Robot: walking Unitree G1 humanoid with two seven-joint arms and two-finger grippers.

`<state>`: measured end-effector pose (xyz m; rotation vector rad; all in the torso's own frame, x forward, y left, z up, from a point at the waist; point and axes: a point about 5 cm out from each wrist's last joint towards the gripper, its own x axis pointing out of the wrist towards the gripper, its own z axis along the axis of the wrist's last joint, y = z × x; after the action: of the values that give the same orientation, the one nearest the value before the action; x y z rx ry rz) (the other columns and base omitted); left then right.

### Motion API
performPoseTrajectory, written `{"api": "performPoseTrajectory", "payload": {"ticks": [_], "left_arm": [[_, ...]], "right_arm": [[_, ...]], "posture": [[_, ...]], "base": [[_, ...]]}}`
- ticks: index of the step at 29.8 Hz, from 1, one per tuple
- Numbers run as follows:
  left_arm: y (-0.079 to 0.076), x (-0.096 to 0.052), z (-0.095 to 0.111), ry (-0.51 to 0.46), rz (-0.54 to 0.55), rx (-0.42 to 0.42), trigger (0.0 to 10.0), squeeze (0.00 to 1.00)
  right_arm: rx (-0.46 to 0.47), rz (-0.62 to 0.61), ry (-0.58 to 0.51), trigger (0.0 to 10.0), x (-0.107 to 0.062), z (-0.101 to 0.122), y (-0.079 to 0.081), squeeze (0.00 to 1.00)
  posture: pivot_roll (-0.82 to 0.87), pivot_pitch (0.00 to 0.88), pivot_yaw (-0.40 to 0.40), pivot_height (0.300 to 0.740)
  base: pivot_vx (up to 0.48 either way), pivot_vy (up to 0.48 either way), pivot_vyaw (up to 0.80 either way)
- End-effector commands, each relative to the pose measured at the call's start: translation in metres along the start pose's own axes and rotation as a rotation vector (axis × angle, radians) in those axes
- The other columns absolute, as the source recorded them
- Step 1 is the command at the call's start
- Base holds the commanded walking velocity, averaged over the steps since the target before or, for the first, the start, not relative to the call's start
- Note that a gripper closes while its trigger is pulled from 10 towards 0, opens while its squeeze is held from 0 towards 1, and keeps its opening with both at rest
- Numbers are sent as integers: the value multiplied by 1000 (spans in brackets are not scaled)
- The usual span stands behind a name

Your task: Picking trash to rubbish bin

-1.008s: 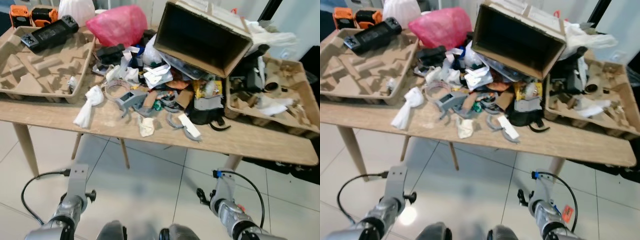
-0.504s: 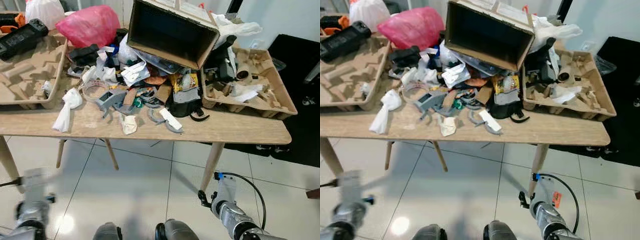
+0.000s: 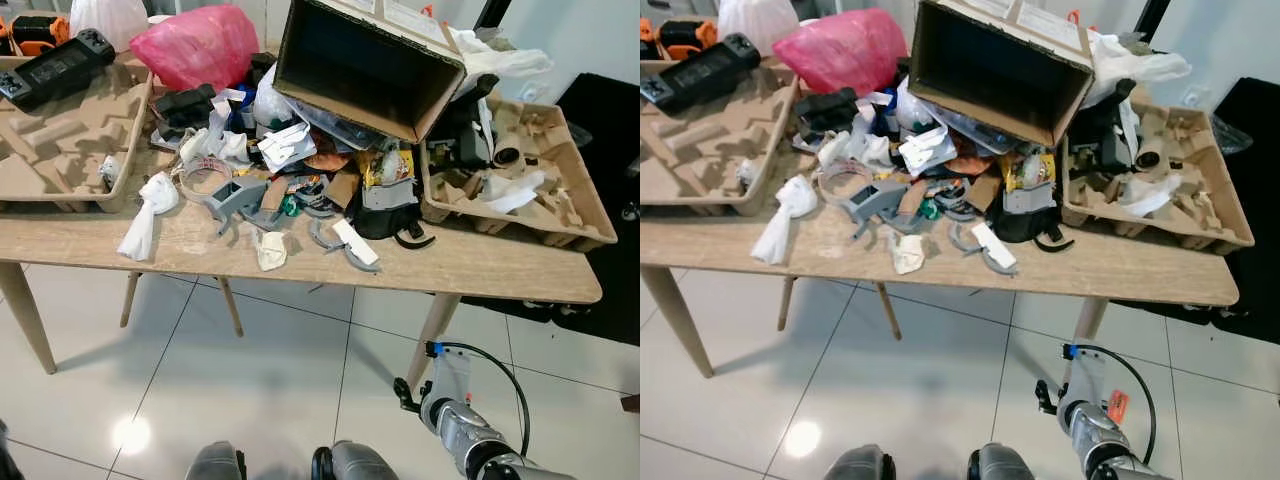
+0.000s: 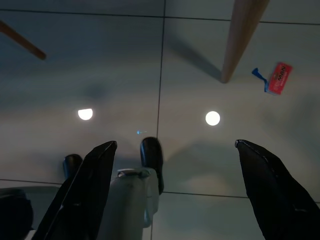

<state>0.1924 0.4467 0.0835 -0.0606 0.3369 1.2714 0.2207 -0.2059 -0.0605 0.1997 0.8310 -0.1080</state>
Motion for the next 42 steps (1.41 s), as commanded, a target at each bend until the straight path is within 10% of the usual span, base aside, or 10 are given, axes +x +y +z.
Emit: {"api": "performPoseTrajectory", "payload": {"ticks": [1,4,11,15,21,23,24,26,36,42], "left_arm": [[7,4,13,-42,35,-24,10000,0],[-14,1,99,-310,4,-132,10000,0],[-49,-22,171,-519,-174,-260,10000,0],[-109,-68,211,-685,-602,-285,10000,0],[-173,-118,197,-649,-1161,-189,10000,0],[-183,-129,191,-659,-1244,-126,10000,153],[-193,-140,184,-657,-1335,-66,10000,890],[-201,-151,177,-659,-1426,-7,10000,1000],[-220,-186,155,-631,-1776,253,10000,1000],[-214,-213,134,-648,-2056,595,10000,1000]], "right_arm": [[-15,-11,30,10000,-1,-6,-4,0],[-19,-10,30,10000,-1,-5,-3,0],[-18,-12,28,10000,-1,-3,-3,0],[-18,-15,30,10000,-1,-4,-3,0],[-21,-16,29,10000,-1,-3,-4,0],[-21,-17,29,10000,-1,-3,-4,0],[-23,-18,29,10000,-1,-2,-5,0],[-24,-19,28,10000,-1,-2,-5,0],[-28,-22,26,10000,-1,0,-7,0],[-27,-23,32,10000,-1,-2,-8,0]], "posture": [[214,143,-79,740],[214,143,-79,740],[214,139,-75,740],[205,132,-69,740],[201,124,-68,740],[192,113,-69,740],[192,113,-69,740],[192,113,-69,740],[187,111,-73,740],[189,124,-72,740]], "base": [[0,0,0],[0,0,0],[0,0,0],[0,0,0],[0,0,0],[0,0,0],[0,0,0],[0,0,0],[0,0,0],[0,0,0]]}}
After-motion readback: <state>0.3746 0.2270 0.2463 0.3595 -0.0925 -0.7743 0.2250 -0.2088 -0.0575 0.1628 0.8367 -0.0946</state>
